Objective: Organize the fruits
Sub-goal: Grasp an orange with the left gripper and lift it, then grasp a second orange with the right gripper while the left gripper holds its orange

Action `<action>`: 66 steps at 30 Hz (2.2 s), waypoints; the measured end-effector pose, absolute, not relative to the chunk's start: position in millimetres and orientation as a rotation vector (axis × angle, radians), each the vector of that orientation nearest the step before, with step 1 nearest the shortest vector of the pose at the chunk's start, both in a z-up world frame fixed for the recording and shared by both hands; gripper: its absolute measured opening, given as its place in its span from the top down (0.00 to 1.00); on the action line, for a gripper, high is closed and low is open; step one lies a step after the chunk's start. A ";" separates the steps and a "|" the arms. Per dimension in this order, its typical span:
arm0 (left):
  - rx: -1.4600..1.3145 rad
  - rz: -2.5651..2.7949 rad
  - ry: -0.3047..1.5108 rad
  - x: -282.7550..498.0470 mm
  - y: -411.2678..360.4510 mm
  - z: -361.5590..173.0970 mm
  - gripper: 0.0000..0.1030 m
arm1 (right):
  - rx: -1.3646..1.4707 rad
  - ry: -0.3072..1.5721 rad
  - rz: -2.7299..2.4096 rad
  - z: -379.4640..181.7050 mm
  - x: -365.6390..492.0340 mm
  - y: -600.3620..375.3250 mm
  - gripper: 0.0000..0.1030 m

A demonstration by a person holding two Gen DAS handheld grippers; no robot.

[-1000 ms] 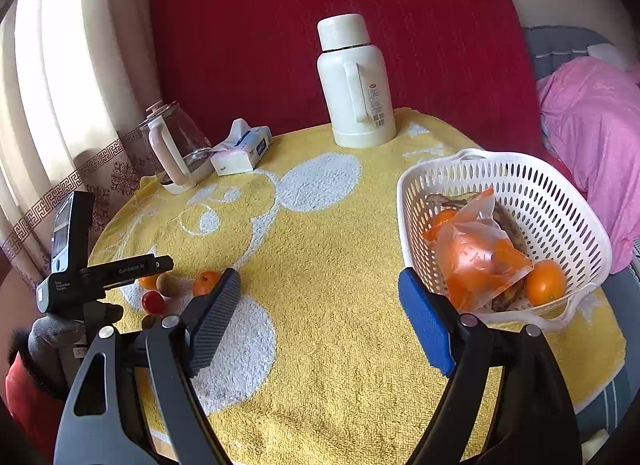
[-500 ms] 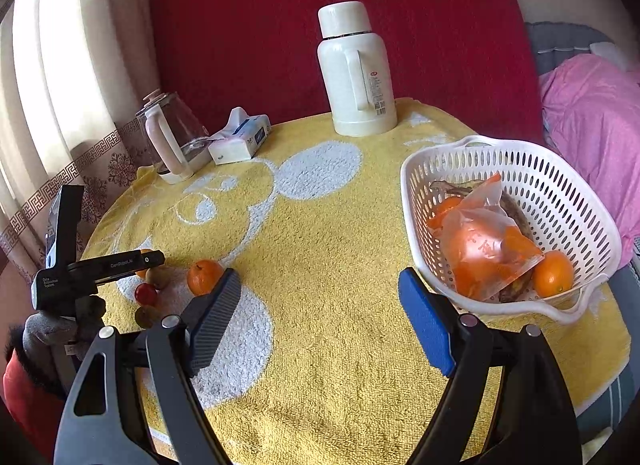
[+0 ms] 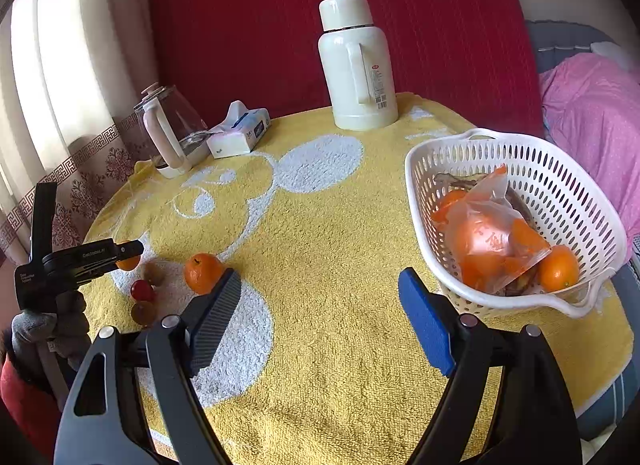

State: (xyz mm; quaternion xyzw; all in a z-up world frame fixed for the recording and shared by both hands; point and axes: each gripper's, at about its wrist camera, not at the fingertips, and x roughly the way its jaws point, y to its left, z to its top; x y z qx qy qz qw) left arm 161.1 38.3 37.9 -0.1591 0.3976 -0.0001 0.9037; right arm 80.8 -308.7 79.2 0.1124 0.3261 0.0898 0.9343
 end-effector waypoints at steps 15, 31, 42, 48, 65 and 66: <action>-0.326 0.078 0.749 146.6 54.4 46.6 0.55 | 0.217 0.807 0.346 76.1 128.8 -248.1 0.20; -0.318 0.101 0.715 138.8 55.1 52.6 0.55 | 0.040 0.910 0.410 48.6 165.4 -174.8 0.40; -0.312 0.090 0.717 138.5 50.2 51.7 0.55 | 0.015 0.910 0.392 43.5 166.8 -172.2 0.60; -0.308 0.085 0.717 138.1 48.3 51.3 0.55 | 0.013 0.882 0.396 51.2 156.7 -176.0 0.60; -0.296 0.082 0.718 137.4 45.0 49.8 0.55 | 0.133 0.803 0.350 86.9 127.6 -235.5 0.60; -0.296 0.082 0.718 137.4 45.1 49.8 0.55 | 0.140 0.803 0.340 87.6 126.8 -241.2 0.60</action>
